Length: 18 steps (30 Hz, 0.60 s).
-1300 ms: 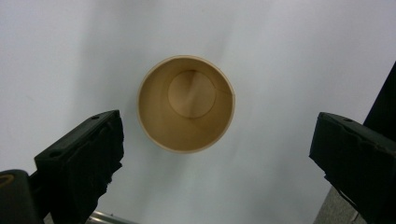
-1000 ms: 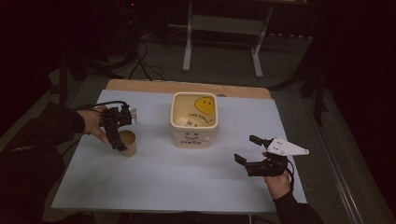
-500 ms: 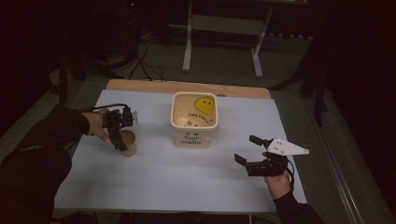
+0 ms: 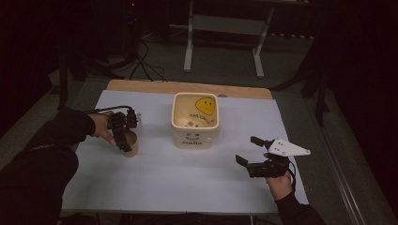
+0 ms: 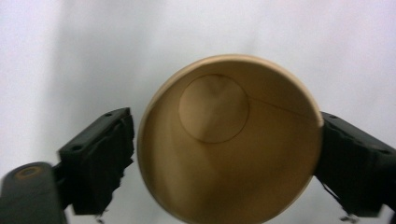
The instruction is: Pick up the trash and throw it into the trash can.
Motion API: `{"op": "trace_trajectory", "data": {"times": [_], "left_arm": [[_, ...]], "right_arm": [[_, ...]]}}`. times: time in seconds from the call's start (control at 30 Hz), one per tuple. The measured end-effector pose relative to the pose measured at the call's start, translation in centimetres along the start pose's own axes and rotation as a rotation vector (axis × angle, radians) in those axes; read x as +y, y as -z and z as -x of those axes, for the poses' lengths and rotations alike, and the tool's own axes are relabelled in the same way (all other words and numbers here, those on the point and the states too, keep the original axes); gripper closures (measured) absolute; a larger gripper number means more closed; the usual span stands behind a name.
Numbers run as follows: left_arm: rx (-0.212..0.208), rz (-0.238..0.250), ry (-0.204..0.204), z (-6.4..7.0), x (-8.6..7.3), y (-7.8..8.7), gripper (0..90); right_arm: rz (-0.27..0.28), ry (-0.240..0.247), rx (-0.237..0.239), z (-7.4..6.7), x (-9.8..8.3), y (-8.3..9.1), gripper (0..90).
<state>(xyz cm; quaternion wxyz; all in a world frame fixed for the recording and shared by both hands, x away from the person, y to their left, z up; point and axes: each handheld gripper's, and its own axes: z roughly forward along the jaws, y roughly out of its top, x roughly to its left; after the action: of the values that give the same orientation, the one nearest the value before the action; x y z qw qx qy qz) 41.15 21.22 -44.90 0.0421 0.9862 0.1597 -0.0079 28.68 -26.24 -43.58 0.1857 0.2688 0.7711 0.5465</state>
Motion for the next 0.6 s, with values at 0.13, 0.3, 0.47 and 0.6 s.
{"op": "trace_trajectory", "data": {"times": [0.13, 0.3, 0.47, 0.6], "left_arm": [[-0.017, 0.001, 0.007, -0.13, 0.13, -0.17, 18.8], [-0.038, 0.011, 0.012, -0.39, 0.00, -0.12, 21.9], [-0.043, 0.011, 0.019, -0.44, 0.03, -0.02, 24.9], [-0.045, 0.002, 0.012, -0.42, 0.26, 0.33, 27.7]], "right_arm": [[0.004, -0.003, 0.001, 0.09, -0.03, 0.06, 10.2], [0.003, -0.003, 0.001, 0.08, -0.04, 0.05, 10.2], [0.000, -0.007, 0.002, 0.11, -0.06, 0.03, 10.2], [0.003, -0.004, -0.001, 0.11, -0.06, 0.09, 10.2]]}}
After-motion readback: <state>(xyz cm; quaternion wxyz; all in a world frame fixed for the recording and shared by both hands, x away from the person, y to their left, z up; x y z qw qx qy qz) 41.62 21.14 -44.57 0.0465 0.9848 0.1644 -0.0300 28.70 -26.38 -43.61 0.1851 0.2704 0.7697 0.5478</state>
